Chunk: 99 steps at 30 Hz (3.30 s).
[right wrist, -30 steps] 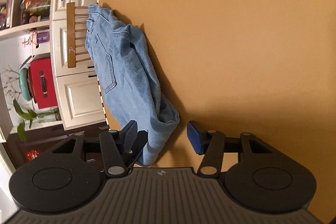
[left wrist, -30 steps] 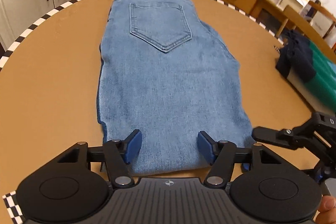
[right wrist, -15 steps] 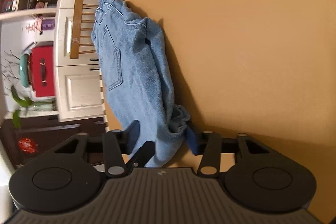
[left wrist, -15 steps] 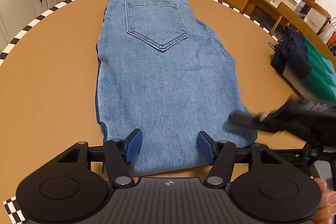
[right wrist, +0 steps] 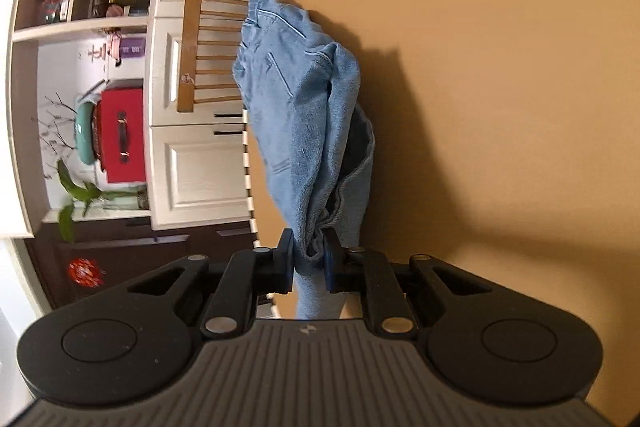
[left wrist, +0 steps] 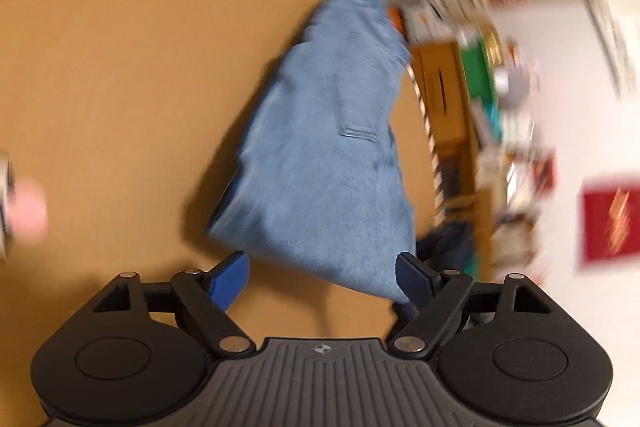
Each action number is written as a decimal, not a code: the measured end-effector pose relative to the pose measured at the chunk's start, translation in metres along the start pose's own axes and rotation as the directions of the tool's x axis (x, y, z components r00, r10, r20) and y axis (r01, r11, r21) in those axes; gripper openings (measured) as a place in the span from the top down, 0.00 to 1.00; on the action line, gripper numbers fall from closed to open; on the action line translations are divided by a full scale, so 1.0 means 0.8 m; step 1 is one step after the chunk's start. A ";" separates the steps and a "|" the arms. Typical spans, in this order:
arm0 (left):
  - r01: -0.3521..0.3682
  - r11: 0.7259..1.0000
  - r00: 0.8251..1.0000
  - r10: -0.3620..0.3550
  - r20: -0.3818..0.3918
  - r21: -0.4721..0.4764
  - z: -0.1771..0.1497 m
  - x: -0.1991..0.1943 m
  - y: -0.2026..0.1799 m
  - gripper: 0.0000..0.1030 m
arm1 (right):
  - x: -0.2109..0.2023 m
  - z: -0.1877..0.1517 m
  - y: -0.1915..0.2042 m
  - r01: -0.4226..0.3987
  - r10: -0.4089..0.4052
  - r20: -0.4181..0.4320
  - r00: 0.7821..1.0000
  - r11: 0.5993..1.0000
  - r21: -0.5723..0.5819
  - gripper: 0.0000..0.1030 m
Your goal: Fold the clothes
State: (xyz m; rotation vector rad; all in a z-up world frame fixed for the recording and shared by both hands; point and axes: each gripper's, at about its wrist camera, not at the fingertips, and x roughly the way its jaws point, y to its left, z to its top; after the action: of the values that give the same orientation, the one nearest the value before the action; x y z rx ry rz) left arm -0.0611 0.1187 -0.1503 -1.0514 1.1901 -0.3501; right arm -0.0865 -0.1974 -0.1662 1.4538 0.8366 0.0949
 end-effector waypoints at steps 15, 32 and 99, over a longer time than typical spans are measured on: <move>0.075 0.974 0.988 -0.044 0.146 -0.213 -0.002 0.044 0.061 0.63 | -0.009 0.001 -0.007 0.015 -0.016 0.008 1.000 0.999 0.045 0.87; -0.290 0.951 0.957 0.290 0.017 0.102 -0.101 -0.051 -0.016 0.77 | -0.089 -0.083 -0.022 0.266 -0.287 -0.129 0.949 0.951 -0.158 0.88; -0.232 0.796 0.971 0.152 0.186 0.559 0.079 0.039 -0.163 0.80 | 0.059 0.024 0.145 0.348 -0.267 0.243 0.932 0.483 -0.803 0.90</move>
State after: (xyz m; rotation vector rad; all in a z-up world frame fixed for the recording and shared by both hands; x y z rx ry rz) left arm 0.0434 0.0604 -0.0630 -0.4058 0.9658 -0.4396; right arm 0.0068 -0.1689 -0.0859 0.3557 0.7975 0.1361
